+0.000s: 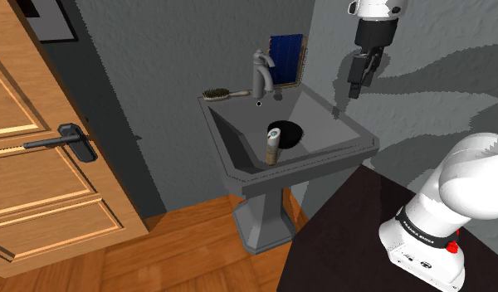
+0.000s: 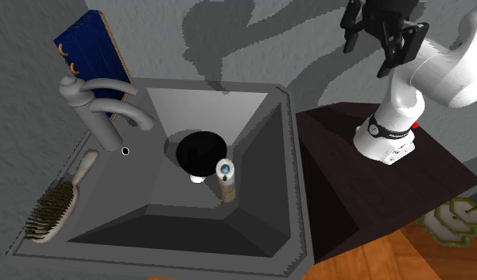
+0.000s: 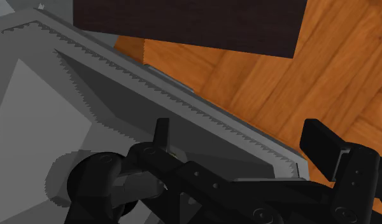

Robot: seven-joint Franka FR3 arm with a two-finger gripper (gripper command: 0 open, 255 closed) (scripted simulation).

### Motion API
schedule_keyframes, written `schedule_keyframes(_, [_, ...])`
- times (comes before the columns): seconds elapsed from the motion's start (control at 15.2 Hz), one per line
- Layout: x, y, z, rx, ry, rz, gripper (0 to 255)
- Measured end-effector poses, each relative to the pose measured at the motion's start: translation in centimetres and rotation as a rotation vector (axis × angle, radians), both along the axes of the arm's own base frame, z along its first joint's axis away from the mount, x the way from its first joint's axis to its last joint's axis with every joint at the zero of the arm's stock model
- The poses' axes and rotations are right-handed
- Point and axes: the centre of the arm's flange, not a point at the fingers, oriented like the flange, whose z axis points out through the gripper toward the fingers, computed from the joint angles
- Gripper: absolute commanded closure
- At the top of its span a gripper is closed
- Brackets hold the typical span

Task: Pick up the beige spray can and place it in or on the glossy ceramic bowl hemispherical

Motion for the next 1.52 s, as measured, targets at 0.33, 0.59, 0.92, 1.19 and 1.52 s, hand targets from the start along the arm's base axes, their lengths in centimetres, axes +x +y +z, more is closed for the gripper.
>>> schedule_keyframes(0.33, [3.0, -0.3, -2.7, -0.013, 0.012, 0.020, 0])
schedule_keyframes(0.59, [7.3, -0.7, -6.0, -0.030, 0.025, 0.046, 0])
schedule_keyframes(0.92, [12.2, -0.7, -10.6, -0.052, 0.041, 0.081, 0])
schedule_keyframes(1.19, [16.0, -1.2, -14.2, -0.069, 0.055, 0.107, 0])
schedule_keyframes(1.52, [20.7, -0.9, -18.9, -0.091, 0.072, 0.141, 0])
